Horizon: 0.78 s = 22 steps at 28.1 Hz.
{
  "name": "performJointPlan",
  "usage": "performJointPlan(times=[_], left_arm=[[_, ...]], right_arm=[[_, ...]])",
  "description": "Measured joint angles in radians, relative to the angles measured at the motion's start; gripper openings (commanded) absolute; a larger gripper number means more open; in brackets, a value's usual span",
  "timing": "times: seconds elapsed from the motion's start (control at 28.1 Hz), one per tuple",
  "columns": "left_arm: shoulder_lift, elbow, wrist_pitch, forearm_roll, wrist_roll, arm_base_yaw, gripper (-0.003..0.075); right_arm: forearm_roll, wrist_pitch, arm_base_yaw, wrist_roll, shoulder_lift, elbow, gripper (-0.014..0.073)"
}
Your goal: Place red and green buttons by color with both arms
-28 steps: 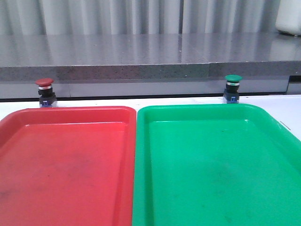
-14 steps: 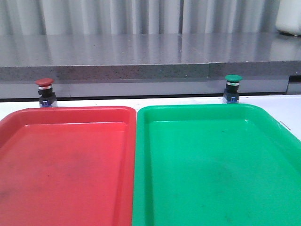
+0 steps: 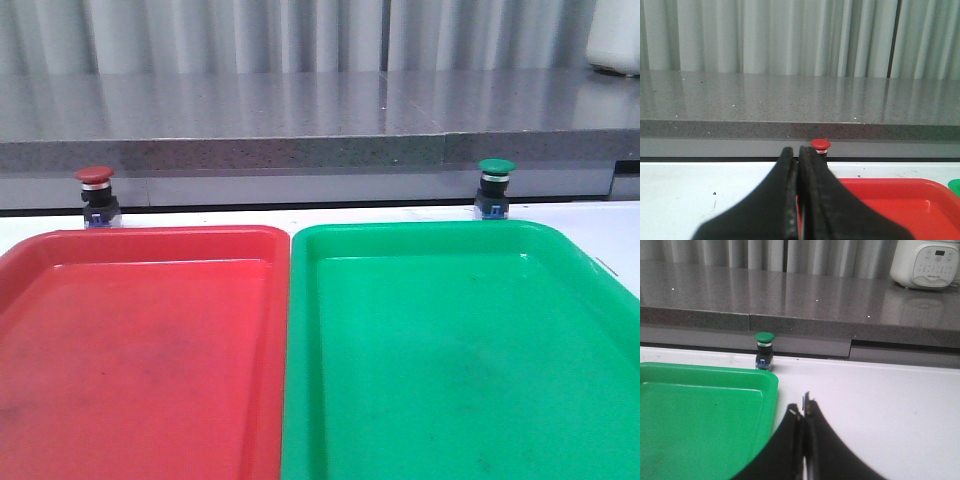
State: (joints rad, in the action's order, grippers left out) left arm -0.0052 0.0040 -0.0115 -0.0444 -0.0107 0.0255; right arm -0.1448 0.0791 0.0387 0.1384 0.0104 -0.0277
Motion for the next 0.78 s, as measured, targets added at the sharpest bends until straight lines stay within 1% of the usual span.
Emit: performJointPlan(times=[0.32, 0.46, 0.57, 0.68, 0.78], left_arm=[[0.000, -0.002, -0.006, 0.000, 0.000, 0.000, -0.0020], [0.000, -0.038, 0.023, 0.000, 0.000, 0.000, -0.0020], [0.000, -0.125, 0.084, 0.000, 0.000, 0.000, -0.0020], [0.018, -0.266, 0.175, 0.000, 0.000, 0.000, -0.0020], [0.080, -0.398, 0.272, 0.000, 0.000, 0.000, -0.0020]], right_arm=[[0.000, -0.007, 0.000, 0.000, 0.000, 0.004, -0.0108], [0.000, 0.019, 0.000, 0.000, 0.000, 0.051, -0.0108], [0.000, 0.057, 0.000, 0.000, 0.000, 0.124, -0.0108], [0.000, 0.119, 0.000, 0.000, 0.000, 0.226, -0.0108], [0.000, 0.185, 0.000, 0.000, -0.009, 0.324, -0.0108]])
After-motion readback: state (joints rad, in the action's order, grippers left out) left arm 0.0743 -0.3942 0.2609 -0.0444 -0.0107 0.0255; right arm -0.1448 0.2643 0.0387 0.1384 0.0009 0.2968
